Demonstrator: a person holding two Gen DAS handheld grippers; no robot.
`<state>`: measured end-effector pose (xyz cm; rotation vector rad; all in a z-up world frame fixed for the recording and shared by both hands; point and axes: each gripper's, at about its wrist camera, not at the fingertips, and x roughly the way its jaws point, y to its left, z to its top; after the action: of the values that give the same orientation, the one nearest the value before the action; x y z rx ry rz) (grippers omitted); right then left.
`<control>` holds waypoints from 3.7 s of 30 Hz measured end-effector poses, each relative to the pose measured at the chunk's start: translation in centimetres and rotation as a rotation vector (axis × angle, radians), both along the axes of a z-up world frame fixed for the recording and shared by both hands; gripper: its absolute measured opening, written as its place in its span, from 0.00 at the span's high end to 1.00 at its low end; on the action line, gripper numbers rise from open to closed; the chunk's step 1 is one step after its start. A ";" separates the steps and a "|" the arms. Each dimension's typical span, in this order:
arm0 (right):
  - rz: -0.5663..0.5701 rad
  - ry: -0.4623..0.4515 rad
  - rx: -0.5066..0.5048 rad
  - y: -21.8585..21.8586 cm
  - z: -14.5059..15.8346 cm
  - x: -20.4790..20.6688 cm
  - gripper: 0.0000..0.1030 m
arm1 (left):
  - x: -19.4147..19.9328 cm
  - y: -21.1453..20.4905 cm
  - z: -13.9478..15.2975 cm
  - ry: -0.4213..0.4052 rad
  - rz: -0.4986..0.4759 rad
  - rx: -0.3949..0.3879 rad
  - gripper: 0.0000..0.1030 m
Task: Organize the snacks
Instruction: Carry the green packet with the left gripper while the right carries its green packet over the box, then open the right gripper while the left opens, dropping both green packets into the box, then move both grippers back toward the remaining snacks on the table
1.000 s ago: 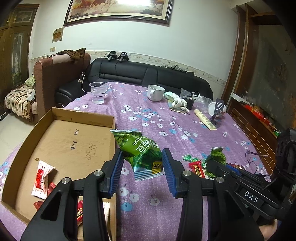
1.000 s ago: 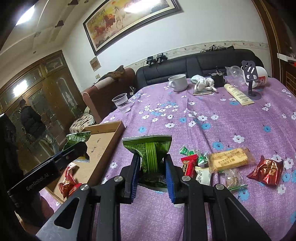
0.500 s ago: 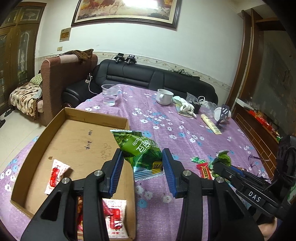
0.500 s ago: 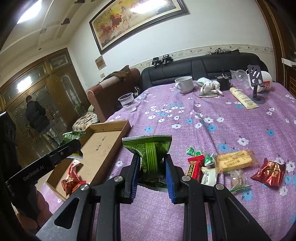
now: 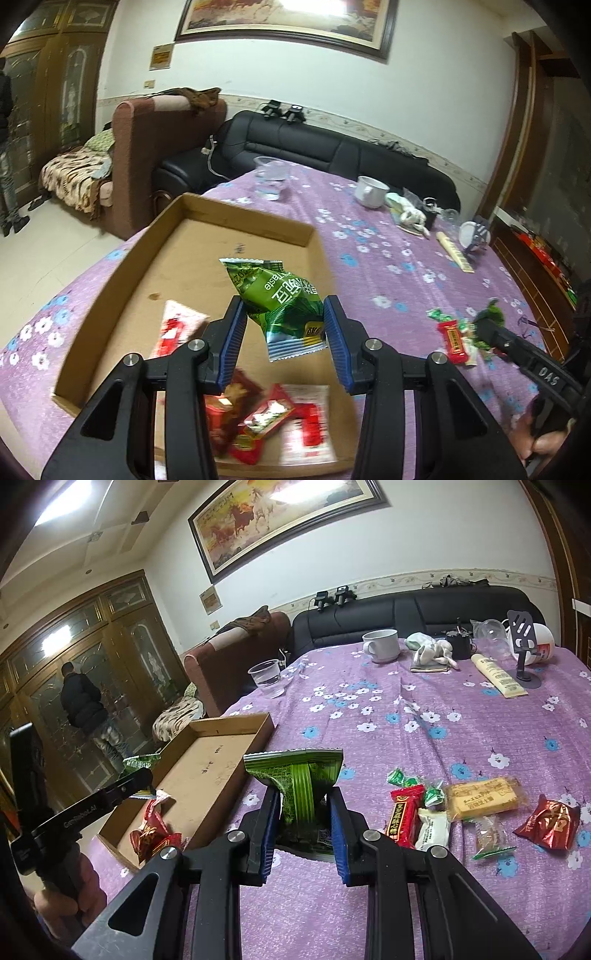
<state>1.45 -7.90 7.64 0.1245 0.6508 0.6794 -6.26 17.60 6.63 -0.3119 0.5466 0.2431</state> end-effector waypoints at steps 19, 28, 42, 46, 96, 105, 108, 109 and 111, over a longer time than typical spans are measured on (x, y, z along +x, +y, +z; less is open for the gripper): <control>0.103 0.051 -0.005 5.7 1.0 -1.5 0.75 | -0.6 4.2 -2.0 0.009 0.079 -0.002 0.60; 0.153 0.076 -0.003 11.7 0.6 -2.1 0.75 | 0.1 4.9 -2.6 0.060 0.135 -0.019 0.60; 0.176 0.095 -0.049 17.0 -2.0 -1.9 0.75 | 0.6 6.0 -3.5 0.099 0.126 -0.069 0.60; 0.179 0.102 -0.058 17.1 -2.8 -1.4 0.75 | 0.7 6.0 -3.6 0.108 0.124 -0.077 0.60; 0.090 0.096 -0.016 14.7 -2.6 -0.6 0.65 | 1.1 5.5 -3.2 0.084 0.038 -0.087 0.42; 0.020 0.117 0.012 13.3 -2.4 0.4 0.65 | 0.4 5.9 -3.1 0.055 0.049 -0.099 0.42; 0.002 0.136 0.020 12.9 -2.3 0.7 0.65 | 0.2 6.0 -3.1 0.049 0.055 -0.103 0.42; 0.001 0.145 0.021 12.9 -2.3 0.8 0.65 | 0.3 6.0 -3.1 0.051 0.057 -0.103 0.42; 0.004 0.188 0.030 12.9 -2.3 1.1 0.65 | 0.3 5.9 -3.1 0.058 0.063 -0.096 0.42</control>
<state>2.50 4.96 5.30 0.2163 0.8215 0.6860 -5.92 23.52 3.52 -0.4166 0.6074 0.2881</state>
